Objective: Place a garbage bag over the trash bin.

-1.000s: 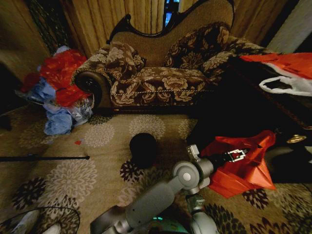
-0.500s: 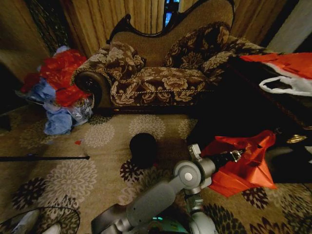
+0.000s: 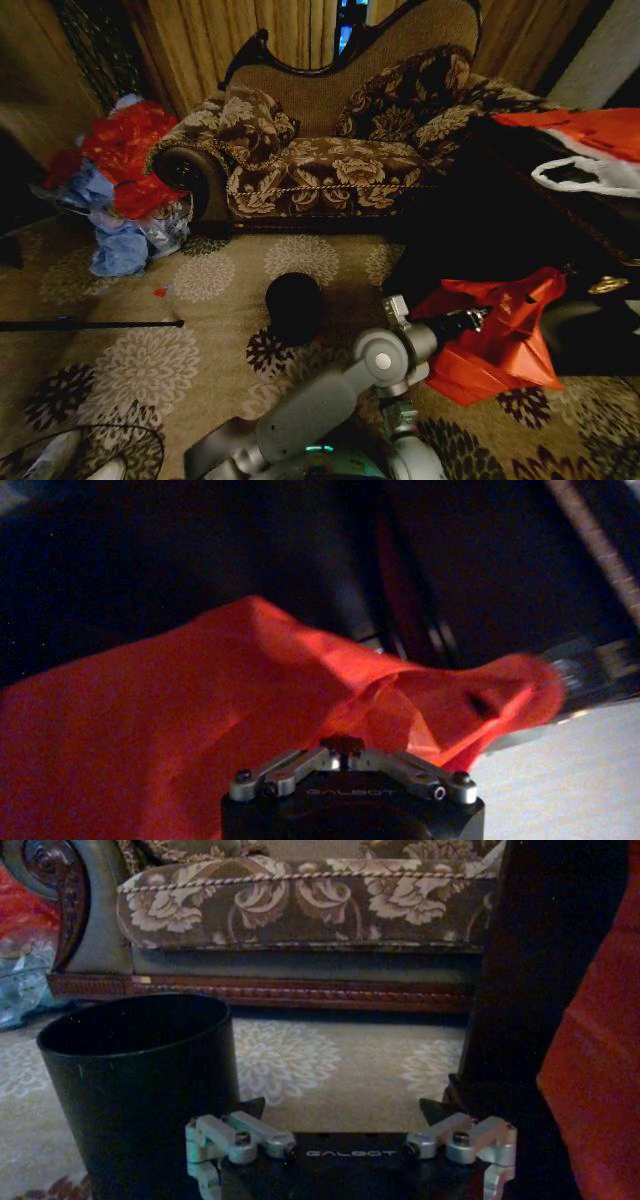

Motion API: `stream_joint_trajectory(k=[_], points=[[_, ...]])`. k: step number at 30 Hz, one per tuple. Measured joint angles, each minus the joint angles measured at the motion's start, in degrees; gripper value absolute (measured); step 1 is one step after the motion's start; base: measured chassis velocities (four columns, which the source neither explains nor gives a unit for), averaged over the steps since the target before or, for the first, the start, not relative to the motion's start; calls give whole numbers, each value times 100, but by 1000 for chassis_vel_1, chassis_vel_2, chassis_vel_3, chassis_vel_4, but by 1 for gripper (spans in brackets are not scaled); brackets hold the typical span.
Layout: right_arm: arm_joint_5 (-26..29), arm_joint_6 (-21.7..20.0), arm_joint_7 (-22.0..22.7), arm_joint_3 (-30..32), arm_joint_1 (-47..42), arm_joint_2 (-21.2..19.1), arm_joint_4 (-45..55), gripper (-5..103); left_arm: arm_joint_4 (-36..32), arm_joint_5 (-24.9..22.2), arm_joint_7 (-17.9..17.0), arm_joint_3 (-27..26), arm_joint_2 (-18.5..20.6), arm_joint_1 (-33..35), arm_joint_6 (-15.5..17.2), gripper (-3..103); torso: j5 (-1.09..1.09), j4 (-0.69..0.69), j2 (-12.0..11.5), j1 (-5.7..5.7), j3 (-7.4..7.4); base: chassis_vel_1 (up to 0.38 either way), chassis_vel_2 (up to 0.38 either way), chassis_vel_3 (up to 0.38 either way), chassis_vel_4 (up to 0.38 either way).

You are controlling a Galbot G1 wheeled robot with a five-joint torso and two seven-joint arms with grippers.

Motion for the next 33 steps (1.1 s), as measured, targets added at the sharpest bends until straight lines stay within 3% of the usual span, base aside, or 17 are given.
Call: stream_joint_trajectory(k=[14, 25, 33], points=[[-154, 171, -168, -76, -136, 11, -125, 100, -371, 25, -65, -317, 1132, 279, 196, 0, -1, 0, 0, 0, 0, 0, 0, 0, 0], [-165, 219, -234, -224, -151, -29, -209, 100, -572, 198, 42, -746, 1755, 666, 290, 0, -1, 0, 0, 0, 0, 0, 0, 0, 0], [-134, 239, -265, -264, -104, -63, -283, 100, -727, 333, 261, -1685, 2411, 1218, 383, 0, 0, 0, 0, 0, 0, 0, 0, 0, 0]])
